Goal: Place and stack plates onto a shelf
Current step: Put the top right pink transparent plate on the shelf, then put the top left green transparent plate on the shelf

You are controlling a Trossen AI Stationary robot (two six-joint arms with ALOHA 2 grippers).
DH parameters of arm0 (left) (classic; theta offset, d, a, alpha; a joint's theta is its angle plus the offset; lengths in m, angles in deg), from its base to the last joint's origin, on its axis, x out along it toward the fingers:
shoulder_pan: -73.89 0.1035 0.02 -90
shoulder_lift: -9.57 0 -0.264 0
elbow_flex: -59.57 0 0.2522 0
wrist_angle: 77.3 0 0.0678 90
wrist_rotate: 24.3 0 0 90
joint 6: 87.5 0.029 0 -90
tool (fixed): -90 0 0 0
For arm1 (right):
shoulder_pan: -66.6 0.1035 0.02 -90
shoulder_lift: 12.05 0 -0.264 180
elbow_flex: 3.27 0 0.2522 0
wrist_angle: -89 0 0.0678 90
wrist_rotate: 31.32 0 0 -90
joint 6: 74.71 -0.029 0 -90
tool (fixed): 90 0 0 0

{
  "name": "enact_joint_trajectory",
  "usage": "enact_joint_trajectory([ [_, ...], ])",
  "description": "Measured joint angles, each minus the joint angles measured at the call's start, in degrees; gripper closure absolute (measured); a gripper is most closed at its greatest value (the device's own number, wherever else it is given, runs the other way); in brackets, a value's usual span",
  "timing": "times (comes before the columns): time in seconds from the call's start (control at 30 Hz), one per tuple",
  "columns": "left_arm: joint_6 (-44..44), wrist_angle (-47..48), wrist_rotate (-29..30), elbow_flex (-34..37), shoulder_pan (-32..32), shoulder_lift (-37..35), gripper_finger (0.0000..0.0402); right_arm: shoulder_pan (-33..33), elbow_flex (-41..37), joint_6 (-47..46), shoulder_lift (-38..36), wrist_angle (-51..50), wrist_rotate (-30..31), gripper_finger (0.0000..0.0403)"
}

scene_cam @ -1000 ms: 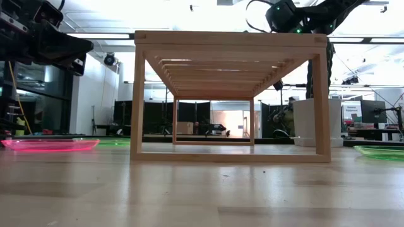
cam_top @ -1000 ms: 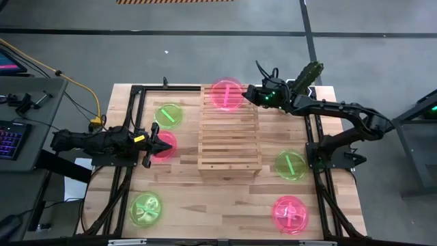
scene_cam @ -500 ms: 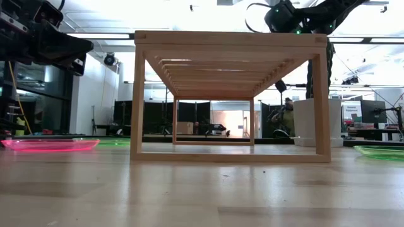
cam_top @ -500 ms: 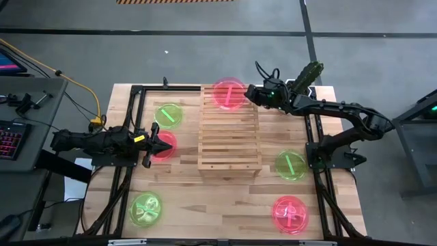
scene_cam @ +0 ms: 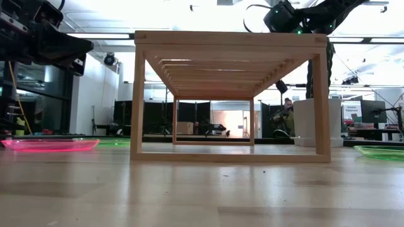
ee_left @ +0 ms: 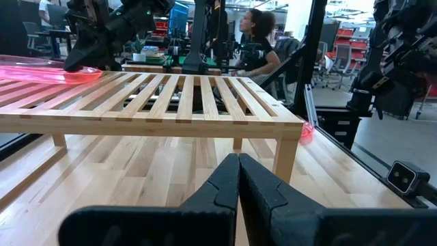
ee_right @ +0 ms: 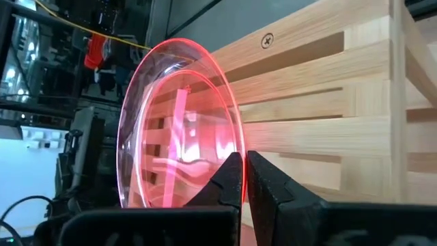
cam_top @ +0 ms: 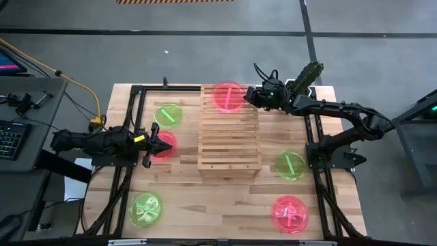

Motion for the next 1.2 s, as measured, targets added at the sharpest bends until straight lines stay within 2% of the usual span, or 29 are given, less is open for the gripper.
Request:
enact_joint_trajectory([
  [0.23,0.0,0.0,0.0,0.0,0.0,0.0,0.0401,0.0,0.0,0.3,0.0,0.0,-0.8,0.0388],
  [0.6,0.0,0.0,0.0,0.0,0.0,0.0,0.0401,-0.6,0.0,2.3,-2.1,-0.2,-0.2,0.0298],
  [0.73,0.0,0.0,0.0,0.0,0.0,0.0,0.0401,-2.8,0.0,5.5,-6.9,-4.1,-0.3,0.0283],
  [1.0,0.0,0.0,0.0,0.0,0.0,0.0,0.0401,-5.2,0.0,16.1,-22.3,-23.3,-0.9,0.0281],
  [1.2,0.0,0.0,0.0,0.0,0.0,0.0,0.0401,0.0,0.0,22.4,-31.3,-27.8,-10.9,0.0281],
])
